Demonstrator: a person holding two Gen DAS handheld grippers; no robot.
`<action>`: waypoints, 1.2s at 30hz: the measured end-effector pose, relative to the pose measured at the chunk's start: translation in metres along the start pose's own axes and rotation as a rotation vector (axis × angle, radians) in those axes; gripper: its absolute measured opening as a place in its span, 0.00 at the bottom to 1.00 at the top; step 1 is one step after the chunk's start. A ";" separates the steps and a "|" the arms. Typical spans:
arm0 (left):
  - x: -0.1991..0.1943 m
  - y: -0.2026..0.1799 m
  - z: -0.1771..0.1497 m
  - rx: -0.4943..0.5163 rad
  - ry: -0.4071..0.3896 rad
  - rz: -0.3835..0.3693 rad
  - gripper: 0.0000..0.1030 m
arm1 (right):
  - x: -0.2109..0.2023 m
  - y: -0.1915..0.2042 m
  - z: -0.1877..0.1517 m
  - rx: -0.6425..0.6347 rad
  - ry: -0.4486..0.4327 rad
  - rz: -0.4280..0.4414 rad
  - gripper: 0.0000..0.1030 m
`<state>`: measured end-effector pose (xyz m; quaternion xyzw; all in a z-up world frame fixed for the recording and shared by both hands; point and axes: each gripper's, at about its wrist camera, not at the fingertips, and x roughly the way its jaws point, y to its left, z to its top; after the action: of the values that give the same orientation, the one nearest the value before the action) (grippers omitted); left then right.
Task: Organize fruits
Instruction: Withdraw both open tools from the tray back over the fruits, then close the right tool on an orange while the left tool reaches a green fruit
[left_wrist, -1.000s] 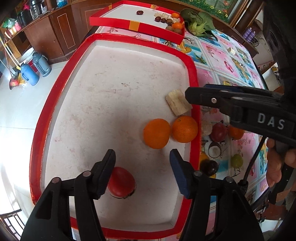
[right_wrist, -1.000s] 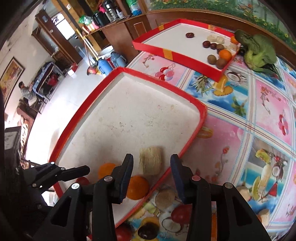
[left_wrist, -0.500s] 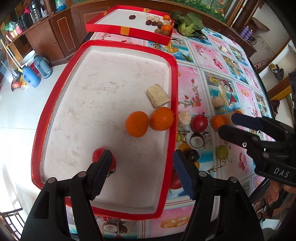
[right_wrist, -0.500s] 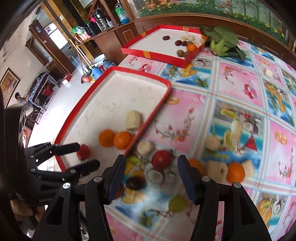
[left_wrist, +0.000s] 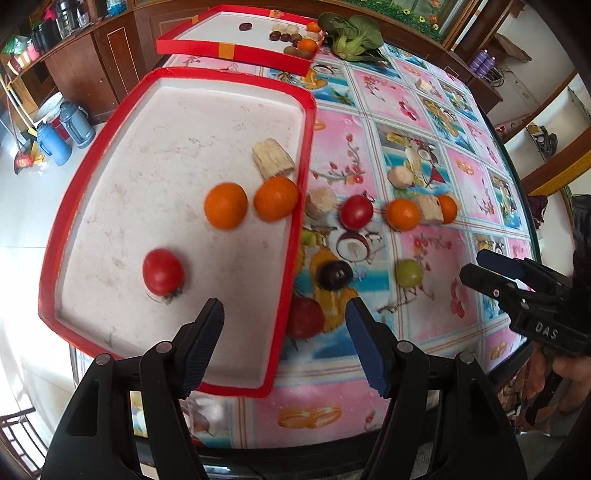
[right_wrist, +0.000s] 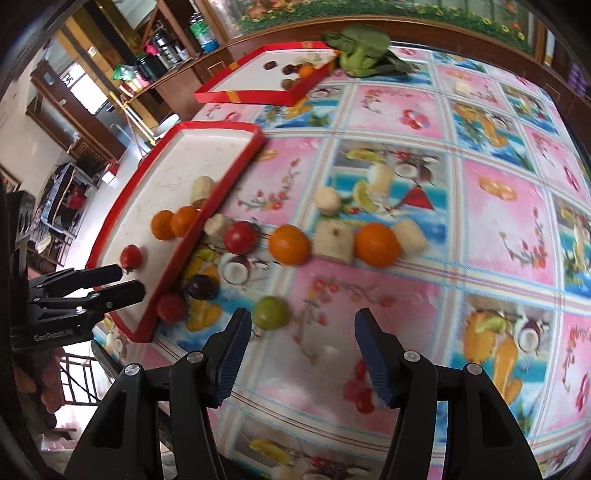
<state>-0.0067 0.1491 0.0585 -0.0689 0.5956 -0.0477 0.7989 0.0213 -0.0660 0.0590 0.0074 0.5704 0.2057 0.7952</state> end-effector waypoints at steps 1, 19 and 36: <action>0.000 -0.002 -0.003 0.001 0.004 -0.004 0.66 | 0.000 -0.005 -0.003 0.011 0.004 -0.004 0.58; 0.033 -0.073 -0.015 0.102 0.116 -0.163 0.66 | -0.004 -0.057 -0.013 0.041 0.002 -0.021 0.58; 0.068 -0.107 0.007 0.132 0.056 -0.071 0.49 | 0.047 -0.040 0.022 -0.207 0.069 0.038 0.45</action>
<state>0.0201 0.0335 0.0137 -0.0360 0.6103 -0.1171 0.7826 0.0667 -0.0819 0.0149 -0.0711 0.5727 0.2790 0.7676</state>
